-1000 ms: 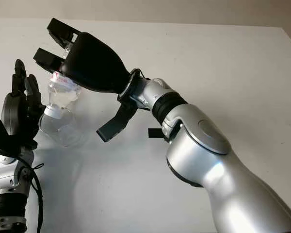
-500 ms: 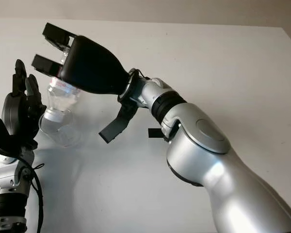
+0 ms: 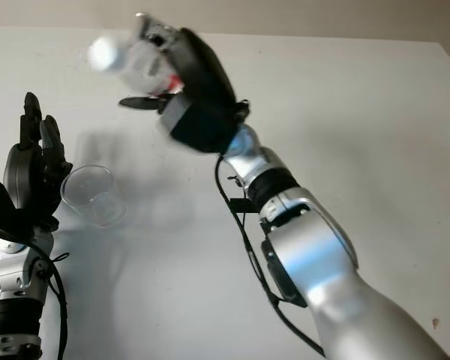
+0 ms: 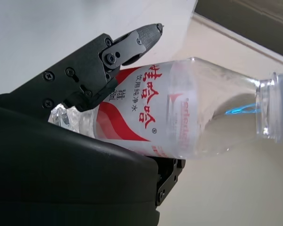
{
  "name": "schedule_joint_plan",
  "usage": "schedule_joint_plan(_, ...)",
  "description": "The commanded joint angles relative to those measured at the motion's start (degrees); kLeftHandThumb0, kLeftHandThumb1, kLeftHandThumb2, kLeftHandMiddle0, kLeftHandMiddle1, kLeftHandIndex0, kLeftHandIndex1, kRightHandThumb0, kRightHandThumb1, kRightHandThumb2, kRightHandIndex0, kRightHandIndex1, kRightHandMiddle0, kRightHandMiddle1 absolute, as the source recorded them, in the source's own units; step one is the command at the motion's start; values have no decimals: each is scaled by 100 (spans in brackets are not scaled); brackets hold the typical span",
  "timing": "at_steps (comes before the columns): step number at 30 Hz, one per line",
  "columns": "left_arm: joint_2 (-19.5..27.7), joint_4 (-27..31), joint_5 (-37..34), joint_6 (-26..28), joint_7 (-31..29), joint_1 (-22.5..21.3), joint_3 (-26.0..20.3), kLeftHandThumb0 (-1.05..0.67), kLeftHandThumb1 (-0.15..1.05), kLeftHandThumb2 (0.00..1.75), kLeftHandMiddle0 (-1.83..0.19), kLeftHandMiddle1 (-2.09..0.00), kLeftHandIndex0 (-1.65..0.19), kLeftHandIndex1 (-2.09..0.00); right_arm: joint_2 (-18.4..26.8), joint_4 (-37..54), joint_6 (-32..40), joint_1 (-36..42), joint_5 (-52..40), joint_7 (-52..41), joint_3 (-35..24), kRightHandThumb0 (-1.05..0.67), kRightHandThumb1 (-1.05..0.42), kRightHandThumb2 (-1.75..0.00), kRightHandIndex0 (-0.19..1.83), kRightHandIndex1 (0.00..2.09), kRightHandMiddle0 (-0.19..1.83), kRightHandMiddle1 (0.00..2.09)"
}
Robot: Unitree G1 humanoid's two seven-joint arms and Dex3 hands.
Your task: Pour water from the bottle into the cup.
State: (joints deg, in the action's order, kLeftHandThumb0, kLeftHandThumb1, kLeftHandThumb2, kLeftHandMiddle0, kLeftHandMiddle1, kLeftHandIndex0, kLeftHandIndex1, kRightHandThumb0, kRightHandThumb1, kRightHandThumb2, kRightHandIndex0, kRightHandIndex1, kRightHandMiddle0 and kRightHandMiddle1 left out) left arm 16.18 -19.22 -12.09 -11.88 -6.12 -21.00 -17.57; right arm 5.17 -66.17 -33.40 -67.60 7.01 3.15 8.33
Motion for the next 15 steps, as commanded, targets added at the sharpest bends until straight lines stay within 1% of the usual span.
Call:
schedule_joint_plan(1, -11, 16, 9, -71, -5, -24, -7, -71, 105, 74, 19, -3, 19, 0, 68, 360, 275, 200, -319, -370, -296, -20, -105, -22, 135, 209, 124, 209)
schedule_joint_plan(3, -3, 5, 10, -87, -15, -23, -8, -70, 105, 75, 19, -3, 19, 0, 81, 701, 770, 405, -770, -920, -606, -19, -105, -25, 134, 209, 125, 209)
schedule_joint_plan(5, 10, -2, 12, -98, -26, -20, -7, -70, 105, 76, 19, -1, 19, 0, 115, 1204, 1571, 630, -1229, -1426, -872, -20, -105, -29, 133, 209, 126, 209)
schedule_joint_plan(8, 11, 8, -10, -94, -42, -8, -18, -70, 105, 76, 19, 0, 19, 0, 276, 2079, 2735, 1004, -1558, -1871, -1042, -20, -105, -30, 130, 209, 125, 209)
schedule_joint_plan(10, 16, -4, 4, -131, -45, 5, -22, -71, 105, 76, 19, 0, 19, 0, 375, 2565, 3166, 1267, -1632, -2027, -1091, -20, -105, -29, 125, 209, 120, 209)
schedule_joint_plan(11, 21, -6, 4, -137, -50, 14, -25, -71, 105, 76, 19, 0, 19, 0, 419, 2777, 3323, 1394, -1653, -2078, -1115, -20, -105, -29, 124, 209, 116, 209)
schedule_joint_plan(12, 24, -1, 2, -143, -56, 27, -30, -71, 105, 77, 19, 0, 19, 0, 465, 2984, 3488, 1513, -1671, -2114, -1139, -20, -105, -29, 123, 209, 107, 209)
schedule_joint_plan(13, 28, 17, 0, -135, -60, 44, -32, -70, 105, 78, 19, 0, 19, 0, 507, 3191, 3672, 1625, -1691, -2124, -1168, -21, -105, -28, 122, 209, 94, 209)
schedule_joint_plan(15, 23, 50, -12, -114, -55, 74, -43, -69, 105, 79, 19, 0, 19, 0, 560, 3665, 4099, 1859, -1771, -2100, -1243, -22, -105, -27, 121, 209, 81, 209)
